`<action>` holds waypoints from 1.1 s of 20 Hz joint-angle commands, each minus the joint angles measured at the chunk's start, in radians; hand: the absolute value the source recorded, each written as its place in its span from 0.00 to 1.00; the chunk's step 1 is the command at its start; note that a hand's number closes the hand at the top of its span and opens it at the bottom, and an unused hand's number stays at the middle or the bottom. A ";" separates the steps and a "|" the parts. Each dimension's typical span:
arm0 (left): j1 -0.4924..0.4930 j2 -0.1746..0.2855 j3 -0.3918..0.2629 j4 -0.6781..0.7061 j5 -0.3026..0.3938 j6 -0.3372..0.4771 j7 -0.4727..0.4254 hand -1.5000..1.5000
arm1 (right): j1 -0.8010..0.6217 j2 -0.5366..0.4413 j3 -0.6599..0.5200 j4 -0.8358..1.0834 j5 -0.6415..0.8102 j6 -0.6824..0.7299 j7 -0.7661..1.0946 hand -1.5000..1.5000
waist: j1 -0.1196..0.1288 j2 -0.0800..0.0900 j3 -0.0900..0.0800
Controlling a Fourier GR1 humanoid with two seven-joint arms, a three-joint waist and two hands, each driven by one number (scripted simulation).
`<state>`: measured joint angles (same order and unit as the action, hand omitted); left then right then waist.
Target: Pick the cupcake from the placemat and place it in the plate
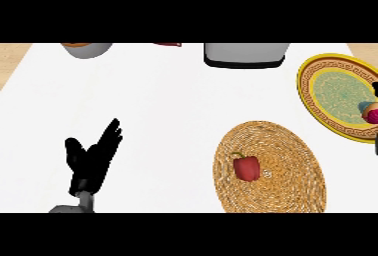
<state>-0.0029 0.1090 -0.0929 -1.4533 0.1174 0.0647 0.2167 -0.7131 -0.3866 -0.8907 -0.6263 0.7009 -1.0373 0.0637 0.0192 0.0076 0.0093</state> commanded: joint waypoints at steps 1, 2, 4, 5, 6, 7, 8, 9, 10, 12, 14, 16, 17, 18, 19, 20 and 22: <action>0.045 -0.030 -0.034 -0.031 -0.021 0.025 0.016 0.50 | 0.075 0.048 -0.044 -0.102 -0.226 0.047 -0.208 0.00 | -0.006 -0.003 -0.005; 0.017 -0.015 -0.006 0.031 -0.010 0.007 -0.004 0.50 | 0.085 0.059 -0.059 -0.120 -0.284 0.088 -0.246 0.00 | -0.011 -0.001 -0.005; 0.052 0.014 -0.001 -0.022 -0.007 -0.010 0.012 0.50 | 0.138 0.093 -0.049 -0.191 -0.347 0.172 -0.276 0.00 | -0.018 -0.009 -0.007; 0.019 0.006 0.022 0.047 -0.005 -0.007 -0.028 0.50 | 0.140 0.140 -0.021 -0.215 -0.355 0.208 -0.295 0.00 | -0.024 -0.009 -0.008; 0.048 0.011 0.016 0.010 0.007 -0.015 -0.003 0.50 | 0.187 0.201 -0.033 -0.271 -0.402 0.235 -0.328 0.00 | -0.029 -0.012 -0.008; 0.024 0.041 0.054 0.068 0.023 -0.056 -0.054 0.50 | 0.183 0.215 -0.015 -0.281 -0.407 0.235 -0.322 0.00 | -0.027 -0.010 -0.009; 0.047 0.020 0.023 -0.020 0.001 -0.007 0.011 0.50 | 0.241 0.247 -0.008 -0.319 -0.435 0.281 -0.372 0.00 | -0.026 -0.012 -0.008; 0.046 0.005 0.008 -0.002 -0.011 -0.004 0.012 0.50 | 0.258 0.213 0.039 -0.354 -0.393 0.316 -0.273 0.00 | -0.029 -0.012 -0.010; 0.049 0.032 0.057 0.008 0.039 -0.044 -0.006 0.50 | 0.290 0.255 0.066 -0.413 -0.385 0.309 -0.264 0.00 | -0.029 -0.013 -0.010; 0.010 0.022 0.042 0.011 0.022 -0.029 0.034 0.50 | 0.378 0.311 0.091 -0.512 -0.412 0.362 -0.258 0.00 | -0.034 -0.013 -0.010; -0.001 -0.014 0.017 0.075 -0.015 -0.012 -0.009 0.50 | 0.424 0.353 0.142 -0.568 -0.379 0.331 -0.219 0.00 | -0.029 -0.010 -0.010; 0.060 -0.024 0.013 0.016 -0.024 0.013 -0.025 0.50 | 0.507 0.383 0.212 -0.711 -0.310 0.350 -0.092 0.00 | -0.030 -0.012 -0.011; 0.025 0.008 0.035 0.015 -0.005 -0.014 0.008 0.50 | 0.559 0.383 0.281 -0.748 -0.304 0.309 -0.060 0.00 | -0.030 -0.013 -0.011; 0.073 -0.022 -0.009 -0.038 -0.034 0.011 0.017 0.50 | 0.545 0.382 0.271 -0.791 -0.250 0.342 0.012 0.00 | -0.025 -0.011 -0.010; 0.080 -0.004 0.010 -0.055 -0.008 -0.014 0.030 0.50 | 0.594 0.385 0.319 -0.773 -0.295 0.314 -0.045 0.00 | -0.022 -0.010 -0.010; 0.022 0.042 0.073 -0.022 0.031 -0.047 0.056 0.50 | 0.635 0.385 0.333 -0.792 -0.311 0.310 -0.034 0.00 | -0.024 -0.010 -0.010; 0.048 0.019 0.037 -0.011 -0.002 -0.041 0.026 0.50 | 0.664 0.386 0.508 -0.824 -0.276 0.183 0.082 0.00 | -0.020 -0.010 -0.010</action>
<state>0.0324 0.1257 -0.0528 -1.4742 0.1223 0.0345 0.2280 -0.1365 -0.0157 -0.5559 -1.3696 0.3921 -0.7607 0.0272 -0.0057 -0.0054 0.0010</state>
